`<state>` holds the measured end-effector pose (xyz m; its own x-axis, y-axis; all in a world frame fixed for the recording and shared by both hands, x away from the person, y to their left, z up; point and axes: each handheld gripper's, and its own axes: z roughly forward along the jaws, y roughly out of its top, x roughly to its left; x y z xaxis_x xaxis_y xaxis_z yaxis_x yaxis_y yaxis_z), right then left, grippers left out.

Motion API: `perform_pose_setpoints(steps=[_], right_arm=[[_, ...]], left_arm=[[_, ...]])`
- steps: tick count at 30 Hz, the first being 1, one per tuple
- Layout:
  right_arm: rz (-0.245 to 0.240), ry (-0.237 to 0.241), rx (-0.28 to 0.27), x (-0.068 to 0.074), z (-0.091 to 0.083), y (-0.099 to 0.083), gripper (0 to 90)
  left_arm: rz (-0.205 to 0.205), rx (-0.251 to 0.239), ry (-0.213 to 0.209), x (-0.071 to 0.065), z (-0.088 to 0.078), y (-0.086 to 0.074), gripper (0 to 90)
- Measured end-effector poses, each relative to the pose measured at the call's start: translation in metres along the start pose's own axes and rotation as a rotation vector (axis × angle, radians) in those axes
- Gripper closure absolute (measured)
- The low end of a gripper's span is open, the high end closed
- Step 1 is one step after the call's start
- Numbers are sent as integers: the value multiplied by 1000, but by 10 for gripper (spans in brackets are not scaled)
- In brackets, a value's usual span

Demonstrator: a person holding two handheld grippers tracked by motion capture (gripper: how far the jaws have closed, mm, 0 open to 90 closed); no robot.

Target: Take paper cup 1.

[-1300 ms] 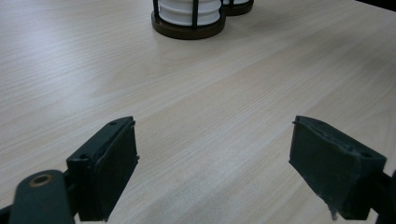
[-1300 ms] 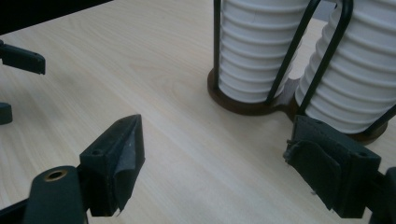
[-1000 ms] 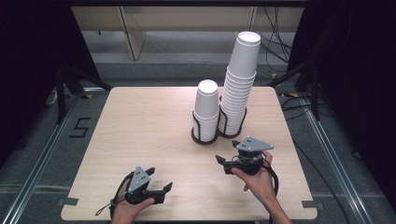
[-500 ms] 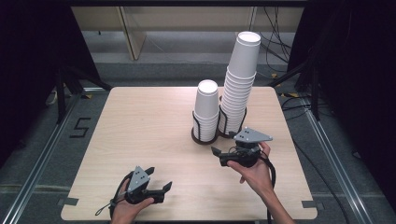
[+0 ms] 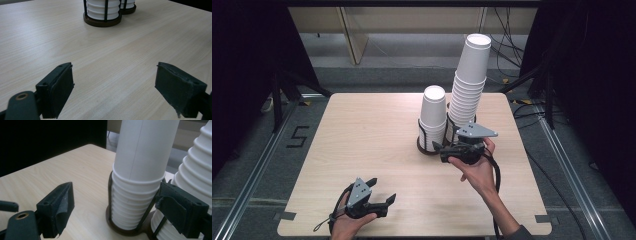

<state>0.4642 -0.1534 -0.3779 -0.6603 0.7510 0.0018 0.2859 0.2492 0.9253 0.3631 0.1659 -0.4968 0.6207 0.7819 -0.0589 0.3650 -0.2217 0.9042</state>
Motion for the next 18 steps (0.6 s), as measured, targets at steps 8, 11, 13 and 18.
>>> perform_pose_setpoints(steps=[8, 11, 13, 18], right_arm=[[26, -58, -23, -5, 17, 18, 153], [7, -71, -24, -8, 24, 23, 153], [18, -75, -19, -8, 26, 25, 153], [31, -97, -21, -11, 36, 30, 153]], left_arm=[[3, 1, -2, 0, -1, 0, 144], [2, -1, -5, 0, -1, 0, 145], [0, -4, -8, 0, 0, 0, 144], [-2, 1, -5, 0, 0, 0, 145]])
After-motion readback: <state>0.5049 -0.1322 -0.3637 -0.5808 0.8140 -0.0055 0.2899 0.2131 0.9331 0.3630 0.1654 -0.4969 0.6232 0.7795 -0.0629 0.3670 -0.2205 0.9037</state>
